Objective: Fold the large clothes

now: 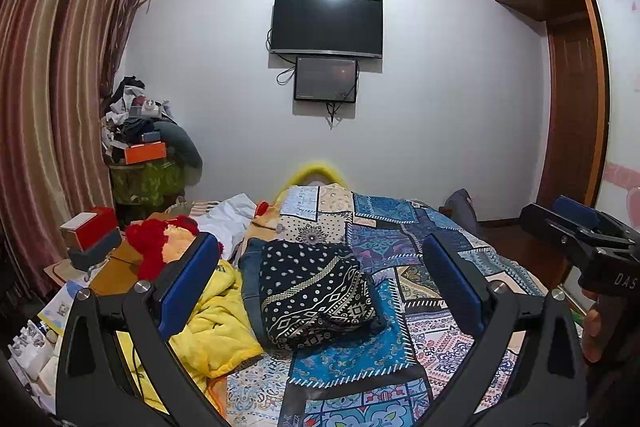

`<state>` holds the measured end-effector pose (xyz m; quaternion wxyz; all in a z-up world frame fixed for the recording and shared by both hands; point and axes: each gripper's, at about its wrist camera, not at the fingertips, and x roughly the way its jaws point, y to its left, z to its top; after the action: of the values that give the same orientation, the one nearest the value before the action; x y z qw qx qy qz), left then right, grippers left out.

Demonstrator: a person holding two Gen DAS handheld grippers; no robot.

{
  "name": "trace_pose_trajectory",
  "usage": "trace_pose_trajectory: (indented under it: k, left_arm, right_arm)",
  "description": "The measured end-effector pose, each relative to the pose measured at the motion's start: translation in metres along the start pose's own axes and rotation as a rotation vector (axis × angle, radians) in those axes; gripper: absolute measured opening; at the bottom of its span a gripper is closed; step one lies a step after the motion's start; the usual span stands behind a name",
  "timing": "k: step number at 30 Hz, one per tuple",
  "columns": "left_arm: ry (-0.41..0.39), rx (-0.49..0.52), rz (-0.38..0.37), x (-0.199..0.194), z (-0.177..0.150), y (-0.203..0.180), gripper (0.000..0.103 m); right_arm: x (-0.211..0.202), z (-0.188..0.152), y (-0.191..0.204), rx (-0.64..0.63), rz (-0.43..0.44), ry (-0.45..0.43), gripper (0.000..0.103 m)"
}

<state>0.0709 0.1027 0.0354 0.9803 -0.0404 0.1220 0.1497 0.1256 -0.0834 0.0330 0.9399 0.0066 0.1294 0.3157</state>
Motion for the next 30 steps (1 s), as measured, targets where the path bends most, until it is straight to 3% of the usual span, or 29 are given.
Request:
trace_pose_trajectory:
  k: [30]
  left_arm:
    - [0.023, 0.000, -0.046, 0.0017, -0.0037, -0.0074, 0.103]
  right_arm:
    - [-0.0050, -0.0007, 0.0033, 0.023, -0.043, -0.013, 0.103]
